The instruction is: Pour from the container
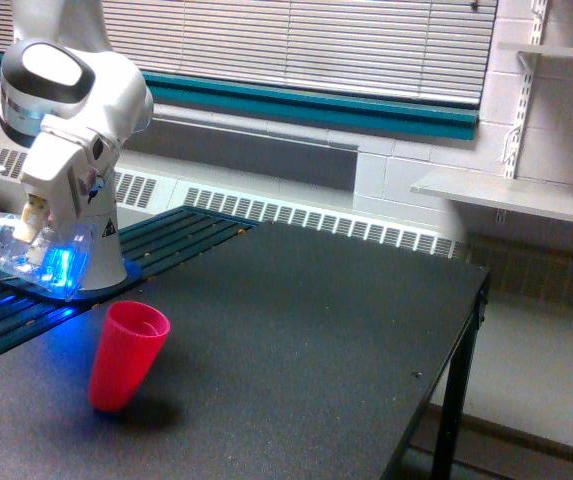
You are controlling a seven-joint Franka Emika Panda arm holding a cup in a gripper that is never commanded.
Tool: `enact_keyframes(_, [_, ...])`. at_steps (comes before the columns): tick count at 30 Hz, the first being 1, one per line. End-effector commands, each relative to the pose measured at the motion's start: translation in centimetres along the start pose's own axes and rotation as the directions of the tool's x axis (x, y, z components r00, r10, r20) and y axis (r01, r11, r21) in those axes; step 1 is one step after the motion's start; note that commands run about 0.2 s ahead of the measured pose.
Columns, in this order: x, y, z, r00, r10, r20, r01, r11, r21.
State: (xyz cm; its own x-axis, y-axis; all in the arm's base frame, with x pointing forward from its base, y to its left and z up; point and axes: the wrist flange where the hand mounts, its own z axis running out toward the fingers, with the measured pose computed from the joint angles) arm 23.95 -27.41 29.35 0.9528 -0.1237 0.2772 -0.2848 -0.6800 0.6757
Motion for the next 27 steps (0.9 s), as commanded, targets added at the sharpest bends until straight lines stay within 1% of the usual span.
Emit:
enact_keyframes(1, [0.3, 0.2, -0.3, 1.000, -0.017, -0.010, 0.017, 1.000, -0.010])
enact_keyframes(16, [0.8, 0.6, -0.9, 1.000, -0.004, -0.018, 0.004, 1.000, -0.007])
enact_keyframes(21, [1.9, 1.1, -1.5, 0.999, 0.029, -0.033, -0.029, 1.000, 0.003])
enact_keyframes(27, [4.1, 2.0, -2.9, 0.993, 0.105, -0.060, -0.103, 0.994, 0.039])
